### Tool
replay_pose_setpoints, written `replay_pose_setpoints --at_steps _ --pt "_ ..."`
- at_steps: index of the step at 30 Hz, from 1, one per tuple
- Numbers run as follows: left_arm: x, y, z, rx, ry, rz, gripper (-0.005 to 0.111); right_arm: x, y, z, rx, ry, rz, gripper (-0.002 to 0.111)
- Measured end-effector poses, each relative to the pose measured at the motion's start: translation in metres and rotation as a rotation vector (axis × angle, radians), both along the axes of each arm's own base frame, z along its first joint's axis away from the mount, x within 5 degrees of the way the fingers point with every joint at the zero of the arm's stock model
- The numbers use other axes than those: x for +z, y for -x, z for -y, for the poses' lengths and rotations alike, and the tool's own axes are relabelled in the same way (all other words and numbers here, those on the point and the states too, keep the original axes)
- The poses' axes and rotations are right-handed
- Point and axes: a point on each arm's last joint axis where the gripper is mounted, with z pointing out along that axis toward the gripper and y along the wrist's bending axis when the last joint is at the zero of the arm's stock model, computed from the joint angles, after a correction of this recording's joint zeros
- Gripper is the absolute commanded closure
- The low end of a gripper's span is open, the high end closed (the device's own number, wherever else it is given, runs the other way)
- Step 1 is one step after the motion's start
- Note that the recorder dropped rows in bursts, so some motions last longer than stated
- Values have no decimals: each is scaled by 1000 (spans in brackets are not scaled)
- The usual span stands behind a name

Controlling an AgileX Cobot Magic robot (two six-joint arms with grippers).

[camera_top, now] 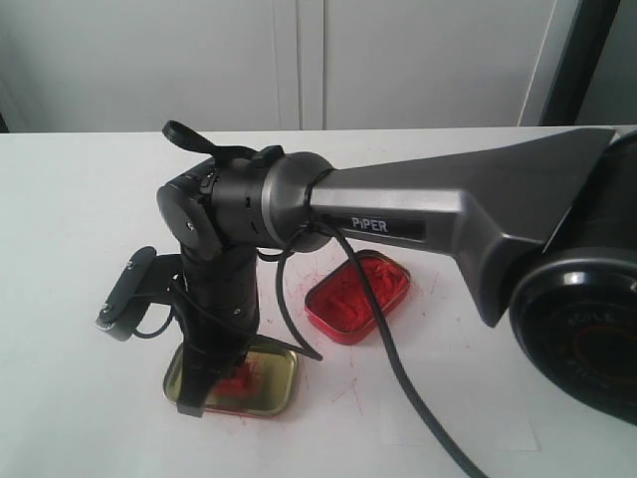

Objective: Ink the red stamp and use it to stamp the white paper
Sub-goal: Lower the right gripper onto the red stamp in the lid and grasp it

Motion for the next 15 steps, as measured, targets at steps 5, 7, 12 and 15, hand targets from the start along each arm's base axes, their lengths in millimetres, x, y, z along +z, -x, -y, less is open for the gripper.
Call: replay_pose_setpoints --at_steps 5,7,12,15 --pt "0 0 0 0 0 0 107 0 0 0 -43 -4 -7 108" --pt "0 0 0 0 0 0 107 0 0 0 -56 -5 -9 108" --pt "0 0 0 0 0 0 107 5 0 1 -95 -15 -10 108" --pt "0 0 0 0 0 0 107 18 2 2 -117 -34 -2 108"
